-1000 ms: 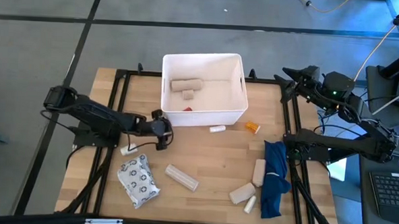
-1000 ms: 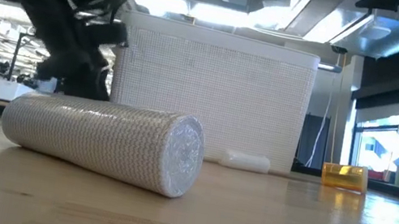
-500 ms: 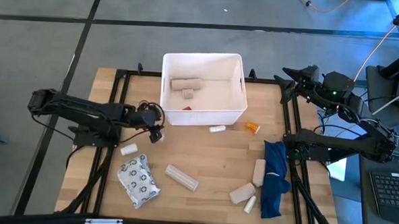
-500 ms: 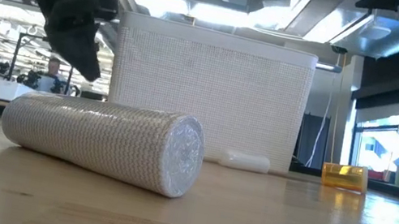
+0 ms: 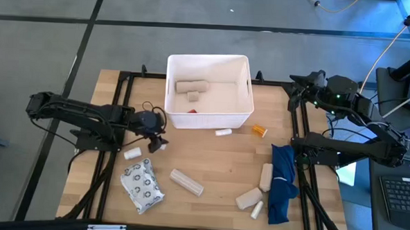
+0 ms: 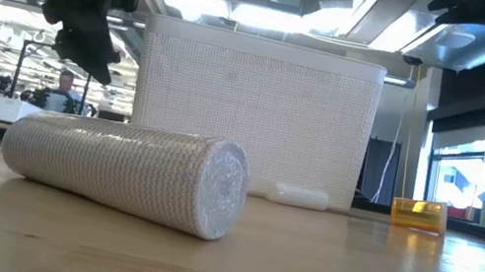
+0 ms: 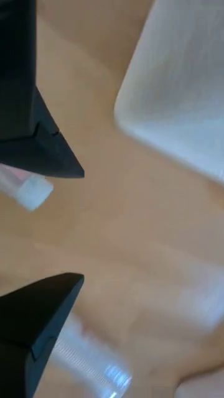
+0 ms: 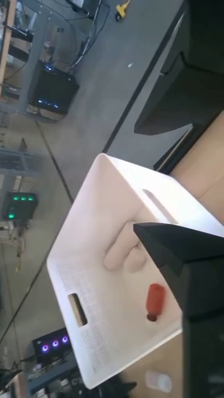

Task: Pick & place medical supplies in basket/bin
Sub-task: Put the transparent pill bottle into the white bin

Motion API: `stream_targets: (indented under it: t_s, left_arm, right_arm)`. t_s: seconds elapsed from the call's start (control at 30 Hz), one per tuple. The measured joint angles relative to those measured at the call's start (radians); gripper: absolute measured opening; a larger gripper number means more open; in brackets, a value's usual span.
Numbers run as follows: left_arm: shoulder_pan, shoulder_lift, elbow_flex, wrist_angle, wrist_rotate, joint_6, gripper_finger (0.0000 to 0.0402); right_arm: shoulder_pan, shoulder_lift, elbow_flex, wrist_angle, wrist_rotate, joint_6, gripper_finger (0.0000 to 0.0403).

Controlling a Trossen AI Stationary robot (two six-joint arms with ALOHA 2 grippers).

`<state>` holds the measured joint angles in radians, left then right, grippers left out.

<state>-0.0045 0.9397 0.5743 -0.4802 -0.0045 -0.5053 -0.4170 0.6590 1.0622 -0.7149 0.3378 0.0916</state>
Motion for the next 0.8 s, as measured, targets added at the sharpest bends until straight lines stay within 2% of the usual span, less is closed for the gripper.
stream_targets:
  t_s: [0.17, 0.33, 0.53, 0.67, 0.8]
  left_arm:
    - [-0.003, 0.000, 0.000, 0.001, 0.199, -0.023, 0.0282]
    - [-0.003, 0.000, 0.000, 0.022, 0.268, -0.104, 0.0280]
    - [-0.003, 0.000, 0.000, 0.022, 0.261, -0.107, 0.0279]
    - [-0.008, 0.000, 0.000, 0.022, 0.174, -0.014, 0.0279]
    - [-0.039, 0.005, 0.000, -0.075, 0.026, 0.117, 0.0279]
  right_arm:
    - [0.000, 0.000, 0.000, -0.013, 0.000, -0.022, 0.0243]
    - [0.000, 0.000, 0.000, -0.044, 0.000, -0.021, 0.0243]
    - [0.000, 0.000, 0.000, -0.086, 0.000, -0.018, 0.0243]
    - [0.000, 0.000, 0.000, -0.086, 0.000, -0.018, 0.0243]
    - [0.000, 0.000, 0.000, -0.086, 0.000, -0.020, 0.0243]
